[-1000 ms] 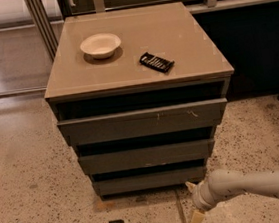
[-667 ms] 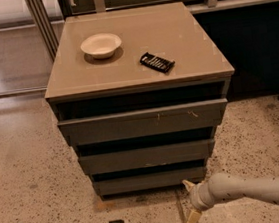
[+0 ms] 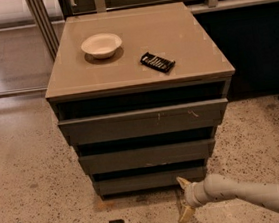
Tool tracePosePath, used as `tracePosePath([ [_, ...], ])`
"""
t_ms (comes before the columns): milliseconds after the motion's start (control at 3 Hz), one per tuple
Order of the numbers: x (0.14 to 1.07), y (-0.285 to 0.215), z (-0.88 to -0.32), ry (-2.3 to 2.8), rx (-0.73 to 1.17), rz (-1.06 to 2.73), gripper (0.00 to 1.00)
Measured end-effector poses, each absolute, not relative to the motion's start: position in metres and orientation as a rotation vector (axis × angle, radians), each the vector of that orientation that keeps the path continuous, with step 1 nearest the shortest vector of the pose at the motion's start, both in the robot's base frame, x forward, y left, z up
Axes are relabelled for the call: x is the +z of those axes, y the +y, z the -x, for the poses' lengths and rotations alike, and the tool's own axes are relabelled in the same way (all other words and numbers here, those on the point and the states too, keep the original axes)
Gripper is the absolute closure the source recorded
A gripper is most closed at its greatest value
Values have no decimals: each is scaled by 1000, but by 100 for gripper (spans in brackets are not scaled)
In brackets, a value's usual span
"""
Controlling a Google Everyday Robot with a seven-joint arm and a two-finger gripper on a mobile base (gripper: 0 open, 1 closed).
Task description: Open bottom drawer
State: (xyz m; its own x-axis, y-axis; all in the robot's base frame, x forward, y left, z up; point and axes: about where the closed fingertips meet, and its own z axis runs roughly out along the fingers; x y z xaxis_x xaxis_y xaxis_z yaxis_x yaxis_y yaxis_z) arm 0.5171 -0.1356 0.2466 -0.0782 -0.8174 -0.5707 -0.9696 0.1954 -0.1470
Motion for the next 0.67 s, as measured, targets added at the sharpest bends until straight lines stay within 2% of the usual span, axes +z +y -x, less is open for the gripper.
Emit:
tracePosePath([
  [667, 217, -140, -561, 1916, 243, 1733, 0],
])
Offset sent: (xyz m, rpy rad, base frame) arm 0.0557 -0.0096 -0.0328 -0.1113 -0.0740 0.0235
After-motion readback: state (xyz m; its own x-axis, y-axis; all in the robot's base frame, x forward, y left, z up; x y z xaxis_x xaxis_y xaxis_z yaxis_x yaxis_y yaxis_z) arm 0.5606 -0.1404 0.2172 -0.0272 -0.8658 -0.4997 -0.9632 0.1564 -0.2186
